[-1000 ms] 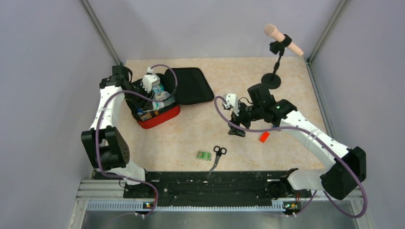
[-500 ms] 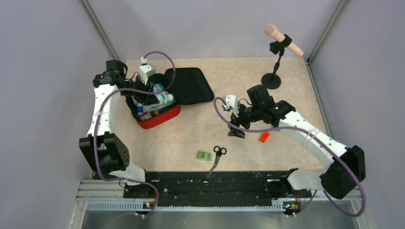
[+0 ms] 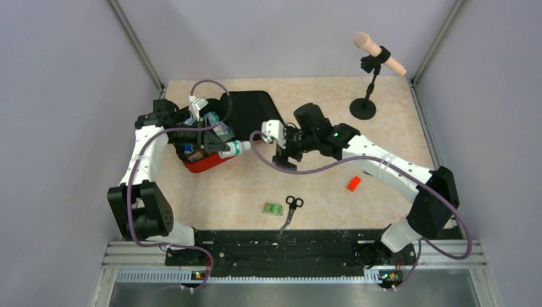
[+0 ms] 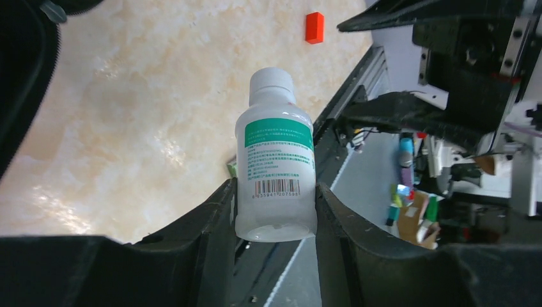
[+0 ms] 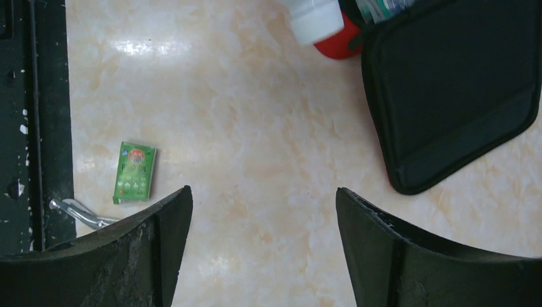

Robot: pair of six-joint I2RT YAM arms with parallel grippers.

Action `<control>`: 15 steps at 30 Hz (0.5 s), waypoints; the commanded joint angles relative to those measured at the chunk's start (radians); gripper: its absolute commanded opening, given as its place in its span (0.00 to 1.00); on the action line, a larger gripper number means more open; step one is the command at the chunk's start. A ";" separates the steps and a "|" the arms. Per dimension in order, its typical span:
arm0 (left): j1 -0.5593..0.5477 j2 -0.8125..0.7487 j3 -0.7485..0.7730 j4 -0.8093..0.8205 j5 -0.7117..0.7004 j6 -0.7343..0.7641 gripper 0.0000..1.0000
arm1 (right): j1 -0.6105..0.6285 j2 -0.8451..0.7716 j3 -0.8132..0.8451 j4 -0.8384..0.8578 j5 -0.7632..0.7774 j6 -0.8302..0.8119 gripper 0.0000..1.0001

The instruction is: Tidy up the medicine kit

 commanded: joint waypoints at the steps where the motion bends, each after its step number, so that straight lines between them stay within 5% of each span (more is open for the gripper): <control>1: -0.003 -0.086 -0.058 0.125 0.088 -0.212 0.17 | 0.073 0.070 0.113 0.049 0.073 -0.032 0.81; 15: -0.016 -0.085 -0.125 0.092 0.211 -0.248 0.18 | 0.162 0.252 0.334 0.072 0.031 -0.048 0.82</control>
